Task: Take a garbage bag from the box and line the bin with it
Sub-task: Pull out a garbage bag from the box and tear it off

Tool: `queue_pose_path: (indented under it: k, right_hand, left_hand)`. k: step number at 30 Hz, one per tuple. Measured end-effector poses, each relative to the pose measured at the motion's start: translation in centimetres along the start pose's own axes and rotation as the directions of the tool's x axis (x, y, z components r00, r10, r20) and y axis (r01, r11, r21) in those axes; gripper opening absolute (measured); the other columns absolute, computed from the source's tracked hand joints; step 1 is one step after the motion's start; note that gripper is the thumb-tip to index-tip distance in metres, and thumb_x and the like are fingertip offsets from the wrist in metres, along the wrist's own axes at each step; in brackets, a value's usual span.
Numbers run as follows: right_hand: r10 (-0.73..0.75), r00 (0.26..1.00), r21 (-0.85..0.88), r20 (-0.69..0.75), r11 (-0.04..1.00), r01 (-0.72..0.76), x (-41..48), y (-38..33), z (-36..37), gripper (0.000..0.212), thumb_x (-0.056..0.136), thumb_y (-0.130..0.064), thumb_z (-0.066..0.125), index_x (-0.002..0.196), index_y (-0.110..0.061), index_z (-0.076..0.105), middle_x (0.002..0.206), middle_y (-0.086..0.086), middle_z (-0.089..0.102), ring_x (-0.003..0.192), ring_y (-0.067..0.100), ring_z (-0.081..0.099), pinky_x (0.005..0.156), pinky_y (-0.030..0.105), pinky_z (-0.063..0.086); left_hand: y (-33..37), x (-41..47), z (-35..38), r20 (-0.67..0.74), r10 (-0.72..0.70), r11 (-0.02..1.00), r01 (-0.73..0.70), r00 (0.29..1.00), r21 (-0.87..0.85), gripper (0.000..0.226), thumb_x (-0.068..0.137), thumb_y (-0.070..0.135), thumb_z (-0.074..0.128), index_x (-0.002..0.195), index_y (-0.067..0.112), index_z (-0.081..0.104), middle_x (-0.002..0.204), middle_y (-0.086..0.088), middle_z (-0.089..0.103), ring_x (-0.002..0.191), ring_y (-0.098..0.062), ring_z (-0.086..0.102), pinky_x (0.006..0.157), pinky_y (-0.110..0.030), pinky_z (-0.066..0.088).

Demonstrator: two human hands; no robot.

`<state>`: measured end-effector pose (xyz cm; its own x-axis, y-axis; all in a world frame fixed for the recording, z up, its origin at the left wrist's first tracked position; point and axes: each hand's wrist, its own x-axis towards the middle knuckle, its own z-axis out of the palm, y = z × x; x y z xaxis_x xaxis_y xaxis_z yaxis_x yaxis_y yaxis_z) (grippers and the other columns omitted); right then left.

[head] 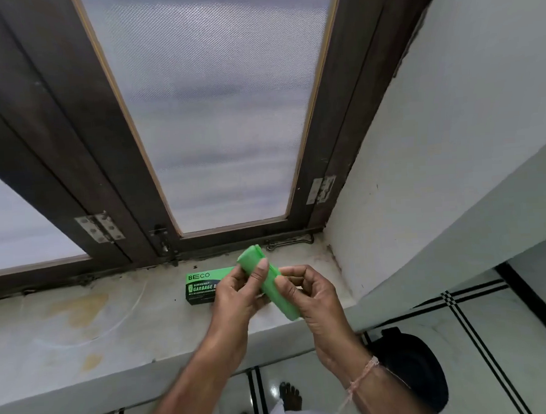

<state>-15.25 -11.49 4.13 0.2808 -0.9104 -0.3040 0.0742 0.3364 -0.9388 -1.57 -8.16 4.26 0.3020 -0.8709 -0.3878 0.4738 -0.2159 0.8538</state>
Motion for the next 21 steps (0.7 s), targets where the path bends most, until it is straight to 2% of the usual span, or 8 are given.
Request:
queue_pose_path:
  k: [4, 7, 9, 11, 14, 16, 19, 21]
  right_hand:
    - [-0.013, 1.000, -0.025, -0.026, 1.000, 0.012, 0.4, -0.5, 0.4, 0.022, 0.087, -0.020, 0.079, 0.089, -0.001, 0.071, 0.077, 0.003, 0.070, 0.073, 0.010, 0.064, 0.066, 0.022, 0.054]
    - [0.063, 0.997, -0.016, -0.044, 0.998, -0.064, 0.7, -0.1, 0.5, 0.022, 0.093, -0.020, 0.073, 0.091, 0.001, 0.069, 0.081, 0.007, 0.072, 0.076, 0.016, 0.065, 0.070, 0.028, 0.056]
    - [0.148, 0.986, 0.048, -0.075, 0.988, -0.144, 0.9, 0.2, 0.5, 0.017, 0.096, -0.021, 0.069, 0.089, -0.006, 0.067, 0.084, 0.008, 0.073, 0.078, 0.019, 0.066, 0.073, 0.035, 0.057]
    - [0.218, 0.970, 0.123, -0.109, 0.971, -0.204, 1.2, 0.3, 0.3, 0.015, 0.097, -0.019, 0.067, 0.085, -0.011, 0.063, 0.085, 0.008, 0.074, 0.077, 0.019, 0.067, 0.073, 0.035, 0.057]
    - [0.292, 0.940, 0.210, -0.177, 0.944, -0.254, 1.7, 0.2, 0.1, 0.013, 0.099, -0.012, 0.064, 0.086, -0.012, 0.063, 0.085, 0.006, 0.074, 0.073, 0.017, 0.066, 0.065, 0.031, 0.056]
    - [0.312, 0.928, 0.250, -0.203, 0.933, -0.259, 2.1, 0.1, 0.0, 0.012, 0.101, -0.008, 0.059, 0.092, -0.013, 0.065, 0.087, 0.006, 0.074, 0.074, 0.018, 0.065, 0.065, 0.031, 0.056]
    - [0.301, 0.931, 0.312, -0.208, 0.922, -0.228, 2.4, -0.1, 0.6, 0.020, 0.104, -0.004, 0.052, 0.096, -0.014, 0.068, 0.088, 0.008, 0.071, 0.073, 0.018, 0.063, 0.068, 0.033, 0.052]
    - [0.300, 0.937, 0.334, -0.179, 0.914, -0.229, 2.1, -0.4, 1.0, 0.019, 0.105, -0.015, 0.054, 0.099, -0.010, 0.071, 0.091, 0.010, 0.073, 0.078, 0.020, 0.067, 0.074, 0.036, 0.056]
  left_hand:
    - [-0.2, -0.9, -0.6, 0.104, -0.121, 0.989, 0.129, 0.987, -0.072, 0.035, 0.088, 0.030, 0.068, 0.113, 0.006, 0.074, 0.106, -0.016, 0.077, 0.095, -0.025, 0.074, 0.081, -0.042, 0.060]
    - [-0.3, -1.4, -0.5, 0.103, -0.172, 0.969, 0.187, 0.980, -0.162, 0.039, 0.096, 0.033, 0.060, 0.119, 0.004, 0.072, 0.109, -0.019, 0.076, 0.095, -0.028, 0.074, 0.087, -0.052, 0.061]
    - [-0.3, -1.6, -0.7, 0.086, -0.197, 0.952, 0.212, 0.977, -0.222, 0.041, 0.100, 0.036, 0.056, 0.120, 0.005, 0.073, 0.117, -0.020, 0.075, 0.102, -0.031, 0.074, 0.089, -0.050, 0.061]
    - [-0.3, -1.6, -0.9, 0.070, -0.220, 0.945, 0.230, 0.973, -0.234, 0.045, 0.101, 0.040, 0.054, 0.124, 0.006, 0.072, 0.123, -0.020, 0.074, 0.112, -0.031, 0.072, 0.090, -0.046, 0.061]
    - [-0.4, -1.7, -1.4, 0.039, -0.227, 0.947, 0.230, 0.973, -0.225, 0.042, 0.101, 0.041, 0.054, 0.118, 0.009, 0.074, 0.118, -0.015, 0.077, 0.105, -0.026, 0.076, 0.082, -0.041, 0.063]
    - [-0.5, -1.7, -1.6, 0.041, -0.233, 0.943, 0.236, 0.972, -0.234, 0.041, 0.102, 0.040, 0.052, 0.109, 0.010, 0.079, 0.114, -0.015, 0.078, 0.101, -0.025, 0.077, 0.078, -0.040, 0.065]
    - [-0.6, -1.9, -1.5, 0.070, -0.239, 0.951, 0.249, 0.968, -0.186, 0.044, 0.103, 0.044, 0.050, 0.110, 0.014, 0.081, 0.121, -0.018, 0.075, 0.111, -0.029, 0.073, 0.086, -0.042, 0.063]
    - [-0.6, -2.1, -1.3, 0.088, -0.246, 0.951, 0.258, 0.965, -0.169, 0.045, 0.103, 0.045, 0.048, 0.113, 0.015, 0.080, 0.122, -0.018, 0.075, 0.112, -0.030, 0.073, 0.084, -0.041, 0.062]
